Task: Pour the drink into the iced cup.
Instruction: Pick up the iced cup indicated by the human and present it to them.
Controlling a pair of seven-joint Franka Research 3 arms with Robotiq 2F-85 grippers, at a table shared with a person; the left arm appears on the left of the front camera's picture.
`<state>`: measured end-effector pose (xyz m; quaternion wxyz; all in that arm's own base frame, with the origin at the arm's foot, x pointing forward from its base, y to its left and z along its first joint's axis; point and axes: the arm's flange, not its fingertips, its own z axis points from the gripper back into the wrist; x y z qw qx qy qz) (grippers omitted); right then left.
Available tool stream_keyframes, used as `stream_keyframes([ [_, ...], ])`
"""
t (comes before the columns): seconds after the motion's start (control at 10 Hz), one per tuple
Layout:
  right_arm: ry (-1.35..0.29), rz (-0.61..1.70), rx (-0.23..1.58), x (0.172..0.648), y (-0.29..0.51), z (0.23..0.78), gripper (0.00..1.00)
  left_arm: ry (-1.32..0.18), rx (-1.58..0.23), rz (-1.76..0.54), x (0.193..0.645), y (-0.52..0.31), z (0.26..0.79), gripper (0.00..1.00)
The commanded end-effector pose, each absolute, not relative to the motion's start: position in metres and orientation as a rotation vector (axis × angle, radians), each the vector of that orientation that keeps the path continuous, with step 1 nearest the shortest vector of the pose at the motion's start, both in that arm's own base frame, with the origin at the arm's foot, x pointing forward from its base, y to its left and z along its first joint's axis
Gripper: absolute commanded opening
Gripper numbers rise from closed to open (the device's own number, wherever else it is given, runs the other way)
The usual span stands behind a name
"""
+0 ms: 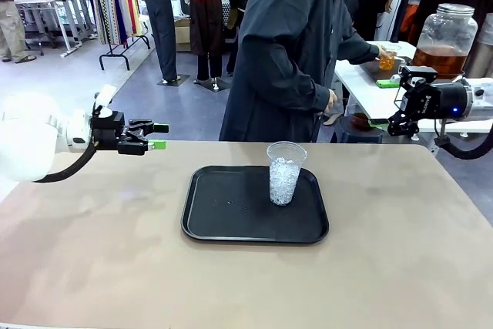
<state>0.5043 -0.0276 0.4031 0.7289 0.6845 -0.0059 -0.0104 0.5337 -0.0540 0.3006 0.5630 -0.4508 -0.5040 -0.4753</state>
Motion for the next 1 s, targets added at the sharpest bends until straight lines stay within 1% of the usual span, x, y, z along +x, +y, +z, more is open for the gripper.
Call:
stream_keyframes([
  [0.0, -0.016, -0.021, 1.508, 0.5044, -0.0274, 0.4041, 1.00, -1.191, -1.057, -1.122, 0.5356, -0.0540, 0.3026, 1.00],
  [0.9, -0.016, -0.021, 1.508, 0.5044, -0.0274, 0.4041, 1.00, -1.191, -1.057, -1.122, 0.5356, -0.0540, 0.3026, 1.00],
])
